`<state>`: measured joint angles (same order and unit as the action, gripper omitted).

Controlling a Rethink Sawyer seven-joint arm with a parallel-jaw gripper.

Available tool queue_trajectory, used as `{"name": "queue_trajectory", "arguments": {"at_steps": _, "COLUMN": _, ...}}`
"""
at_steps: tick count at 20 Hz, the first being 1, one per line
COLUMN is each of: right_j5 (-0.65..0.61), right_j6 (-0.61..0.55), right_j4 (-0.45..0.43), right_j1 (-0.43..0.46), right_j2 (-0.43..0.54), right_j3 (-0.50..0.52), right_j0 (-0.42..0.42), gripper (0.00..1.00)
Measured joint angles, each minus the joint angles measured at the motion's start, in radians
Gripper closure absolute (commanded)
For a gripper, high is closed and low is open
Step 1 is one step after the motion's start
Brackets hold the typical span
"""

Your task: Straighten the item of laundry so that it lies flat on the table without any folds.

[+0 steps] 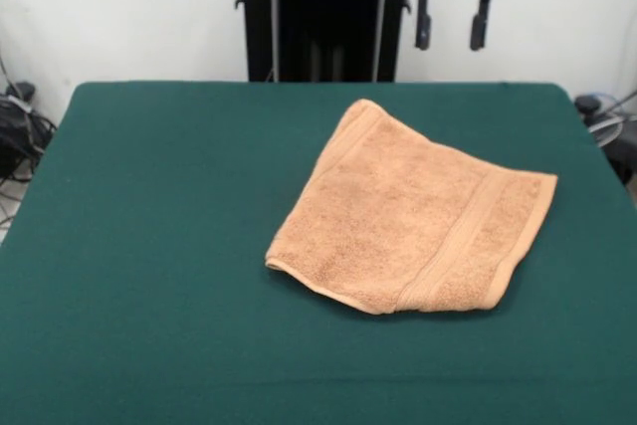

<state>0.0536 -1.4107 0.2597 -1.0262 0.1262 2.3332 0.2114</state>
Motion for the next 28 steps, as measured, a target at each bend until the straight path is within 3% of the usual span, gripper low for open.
{"name": "queue_trajectory", "arguments": {"at_steps": 5, "right_j5": 0.0, "right_j6": 0.0, "right_j4": -0.063, "right_j1": -0.025, "right_j2": 0.051, "right_j3": 0.0, "right_j0": 0.127, "gripper": 0.0}}
{"name": "queue_trajectory", "arguments": {"at_steps": 7, "right_j5": 0.0, "right_j6": 0.0, "right_j4": -0.137, "right_j1": -0.007, "right_j2": 0.127, "right_j3": -0.019, "right_j0": 0.281, "gripper": 0.0}}
{"name": "queue_trajectory", "arguments": {"at_steps": 9, "right_j5": 0.0, "right_j6": 0.0, "right_j4": -0.171, "right_j1": 0.012, "right_j2": 0.159, "right_j3": -0.035, "right_j0": 0.348, "gripper": 0.0}}
{"name": "queue_trajectory", "arguments": {"at_steps": 10, "right_j5": 0.0, "right_j6": 0.0, "right_j4": -0.224, "right_j1": 0.056, "right_j2": 0.206, "right_j3": -0.072, "right_j0": 0.448, "gripper": 0.0}}
{"name": "queue_trajectory", "arguments": {"at_steps": 15, "right_j5": 0.0, "right_j6": 0.0, "right_j4": -0.318, "right_j1": 0.177, "right_j2": 0.282, "right_j3": -0.168, "right_j0": 0.607, "gripper": 0.0}}
{"name": "queue_trajectory", "arguments": {"at_steps": 21, "right_j5": 0.0, "right_j6": 0.0, "right_j4": -0.38, "right_j1": 0.271, "right_j2": 0.308, "right_j3": -0.229, "right_j0": 0.651, "gripper": 0.0}}
{"name": "queue_trajectory", "arguments": {"at_steps": 28, "right_j5": 0.0, "right_j6": 0.0, "right_j4": -0.41, "right_j1": 0.28, "right_j2": 0.308, "right_j3": -0.233, "right_j0": 0.582, "gripper": 0.0}}
